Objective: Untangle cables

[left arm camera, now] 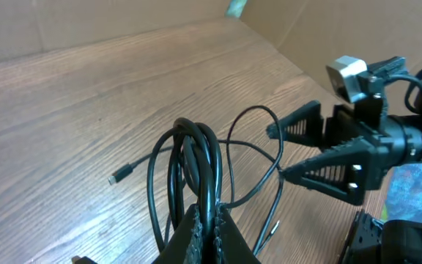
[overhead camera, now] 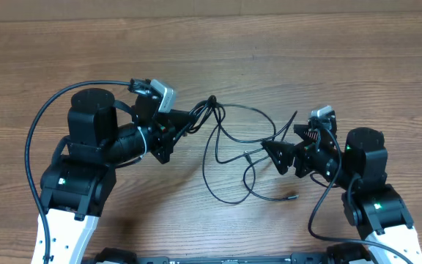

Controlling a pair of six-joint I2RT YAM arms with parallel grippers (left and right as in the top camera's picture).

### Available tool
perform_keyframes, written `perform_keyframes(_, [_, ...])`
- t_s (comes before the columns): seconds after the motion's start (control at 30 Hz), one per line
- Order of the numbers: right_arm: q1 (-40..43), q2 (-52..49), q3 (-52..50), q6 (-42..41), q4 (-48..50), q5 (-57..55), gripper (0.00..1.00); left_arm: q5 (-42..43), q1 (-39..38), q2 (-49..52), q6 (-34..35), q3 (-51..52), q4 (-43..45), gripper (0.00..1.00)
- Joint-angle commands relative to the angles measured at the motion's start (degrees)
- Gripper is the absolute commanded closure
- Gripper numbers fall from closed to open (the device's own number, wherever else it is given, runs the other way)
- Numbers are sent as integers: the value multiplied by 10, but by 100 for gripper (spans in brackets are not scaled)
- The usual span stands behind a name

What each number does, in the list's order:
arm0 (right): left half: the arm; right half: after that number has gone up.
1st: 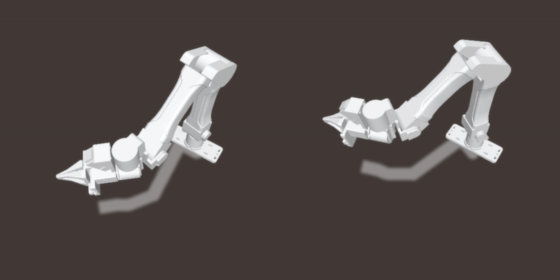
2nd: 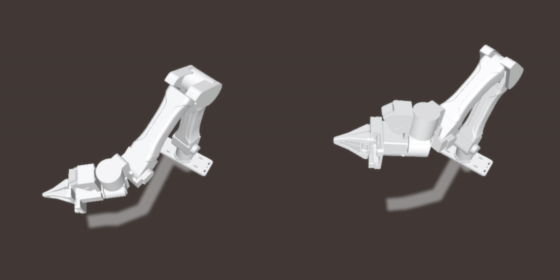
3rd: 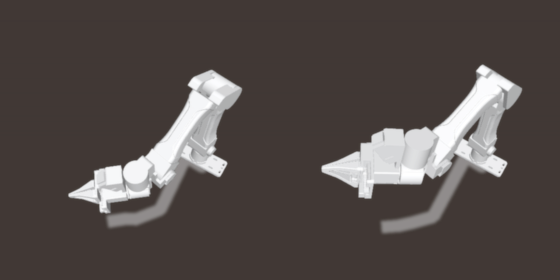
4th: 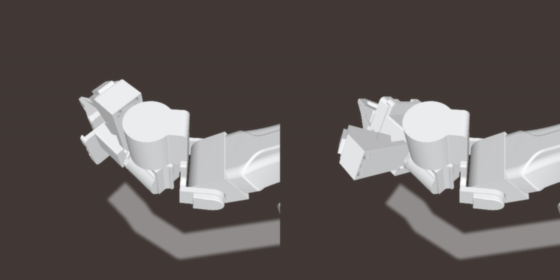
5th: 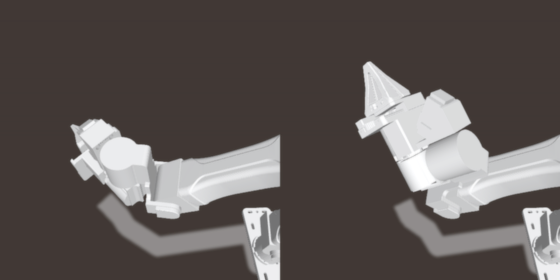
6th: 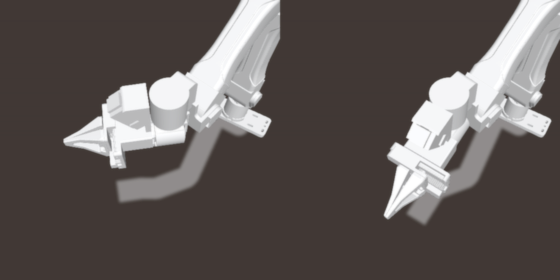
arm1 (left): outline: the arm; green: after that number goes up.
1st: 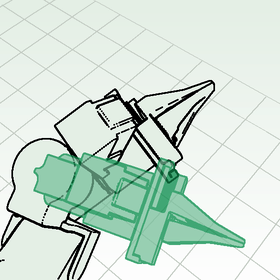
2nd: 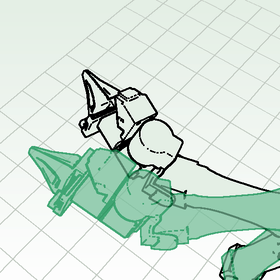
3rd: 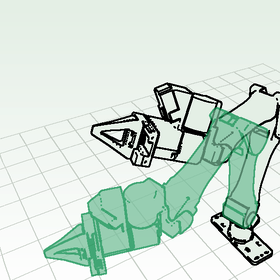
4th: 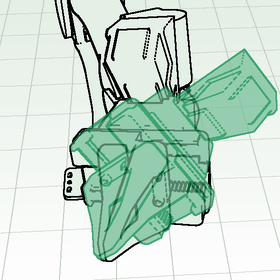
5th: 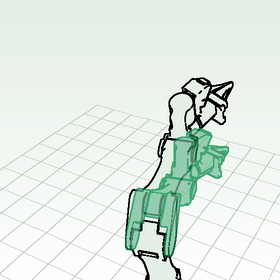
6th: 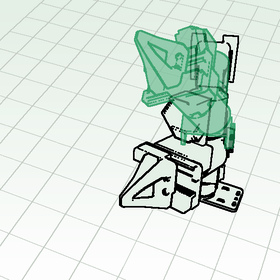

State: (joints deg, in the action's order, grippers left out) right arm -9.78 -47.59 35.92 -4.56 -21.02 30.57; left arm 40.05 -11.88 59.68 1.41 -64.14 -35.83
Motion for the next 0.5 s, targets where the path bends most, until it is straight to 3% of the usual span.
perform_keyframes(0.0, [2,10,9,6,1,68,0,-7,3,-9,-10,-16,-2,96])
perform_keyframes(0.17, [2,10,9,6,7,127,0,-14,2,-7,-11,-16,-6,96])
perform_keyframes(0.3, [1,10,9,41,38,242,0,-10,2,3,-11,-16,-27,96])
perform_keyframes(0.47, [0,10,9,84,63,321,0,96,2,28,-96,-16,-64,96])
